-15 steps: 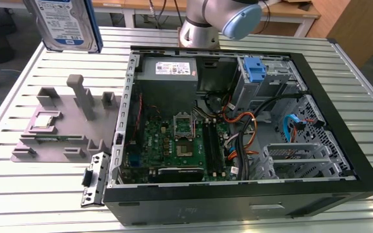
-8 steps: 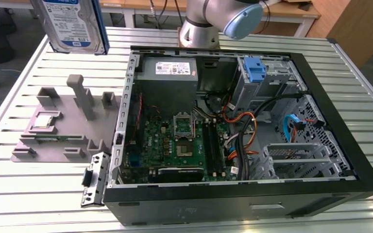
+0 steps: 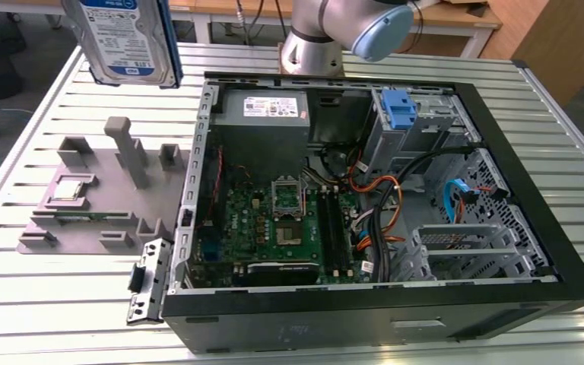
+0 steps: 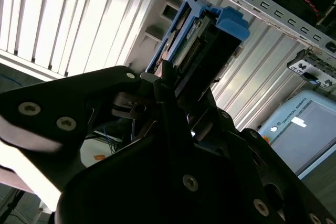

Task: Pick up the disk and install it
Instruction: 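Pick up the disk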

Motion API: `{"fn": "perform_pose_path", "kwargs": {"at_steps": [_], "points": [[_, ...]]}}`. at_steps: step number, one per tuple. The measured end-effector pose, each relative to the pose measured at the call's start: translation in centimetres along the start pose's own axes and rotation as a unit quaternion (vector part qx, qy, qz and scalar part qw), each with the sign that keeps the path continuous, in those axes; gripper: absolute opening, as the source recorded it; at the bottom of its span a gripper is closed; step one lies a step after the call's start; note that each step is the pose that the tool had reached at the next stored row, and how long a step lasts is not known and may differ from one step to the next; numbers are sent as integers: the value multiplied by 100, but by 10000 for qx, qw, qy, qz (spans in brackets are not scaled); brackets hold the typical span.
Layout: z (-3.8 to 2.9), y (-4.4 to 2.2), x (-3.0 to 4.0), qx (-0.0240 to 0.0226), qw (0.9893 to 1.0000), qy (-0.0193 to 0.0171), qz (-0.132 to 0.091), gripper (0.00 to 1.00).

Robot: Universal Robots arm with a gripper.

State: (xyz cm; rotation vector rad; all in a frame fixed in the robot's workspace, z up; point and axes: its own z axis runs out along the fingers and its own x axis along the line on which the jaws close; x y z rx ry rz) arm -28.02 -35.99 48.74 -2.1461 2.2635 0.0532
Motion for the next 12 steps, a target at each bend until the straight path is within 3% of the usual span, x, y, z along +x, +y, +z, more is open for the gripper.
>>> {"fn": "perform_pose_path", "kwargs": {"at_steps": [1,12], "points": [[0,-101,3,0,10000,1,0,35],[-2,-380,-12,0,10000,4,0,35]]}}
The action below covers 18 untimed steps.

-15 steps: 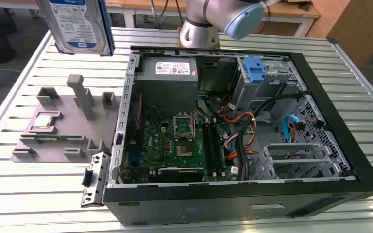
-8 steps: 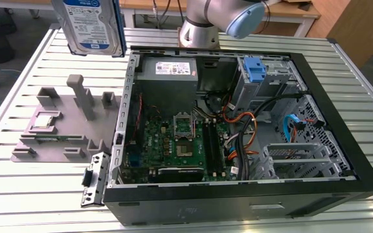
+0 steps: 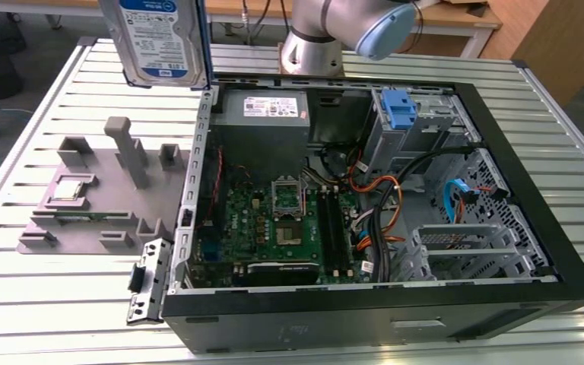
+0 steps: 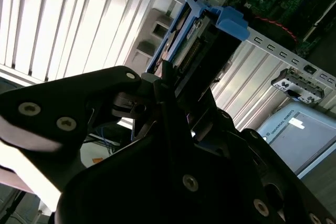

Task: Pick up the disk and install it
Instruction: 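Pick up the disk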

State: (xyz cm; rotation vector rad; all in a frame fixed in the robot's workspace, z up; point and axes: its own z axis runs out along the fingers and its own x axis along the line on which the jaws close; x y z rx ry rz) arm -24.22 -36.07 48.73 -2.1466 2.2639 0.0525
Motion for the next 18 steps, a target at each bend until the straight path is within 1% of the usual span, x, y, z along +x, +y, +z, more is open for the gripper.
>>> {"fn": "perform_pose_path", "kwargs": {"at_steps": [4,11,13,15,18], "points": [[-1,-86,-5,-1,10000,0,0,35],[-1,-100,-5,-1,10000,0,0,35],[-1,-114,-6,0,10000,0,-1,35],[-1,-145,-8,-1,10000,0,0,35],[-1,-212,-11,-1,10000,0,0,35]]}}
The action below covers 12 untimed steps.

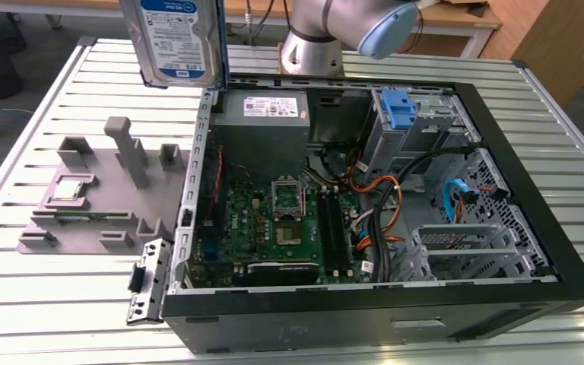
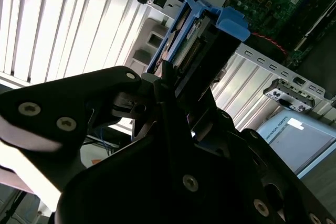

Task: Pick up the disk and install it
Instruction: 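Pick up the disk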

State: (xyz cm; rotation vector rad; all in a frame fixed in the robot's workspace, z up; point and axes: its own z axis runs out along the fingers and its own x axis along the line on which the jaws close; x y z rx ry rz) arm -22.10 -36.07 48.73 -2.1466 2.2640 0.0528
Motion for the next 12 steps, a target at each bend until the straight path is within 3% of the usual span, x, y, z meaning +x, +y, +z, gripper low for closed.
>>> {"fn": "perform_pose_path", "kwargs": {"at_steps": [7,12], "points": [[-1,-146,-8,0,10000,0,0,35],[-2,-299,-16,-3,10000,0,0,35]]}}
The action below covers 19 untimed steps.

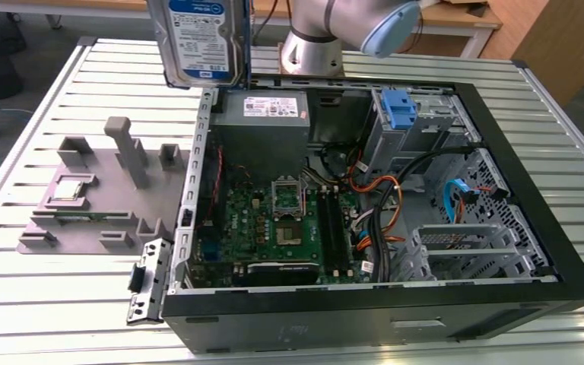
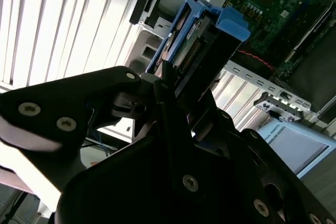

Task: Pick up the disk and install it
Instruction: 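Pick up the disk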

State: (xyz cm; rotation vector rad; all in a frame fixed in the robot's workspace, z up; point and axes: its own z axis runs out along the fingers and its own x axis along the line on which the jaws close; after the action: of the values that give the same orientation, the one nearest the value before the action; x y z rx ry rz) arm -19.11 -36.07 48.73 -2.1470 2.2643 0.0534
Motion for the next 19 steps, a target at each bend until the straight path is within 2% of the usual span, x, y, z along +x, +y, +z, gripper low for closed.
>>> {"fn": "perform_pose_path", "kwargs": {"at_steps": [19], "points": [[-5,-858,-46,-29,10000,2,1,35]]}}
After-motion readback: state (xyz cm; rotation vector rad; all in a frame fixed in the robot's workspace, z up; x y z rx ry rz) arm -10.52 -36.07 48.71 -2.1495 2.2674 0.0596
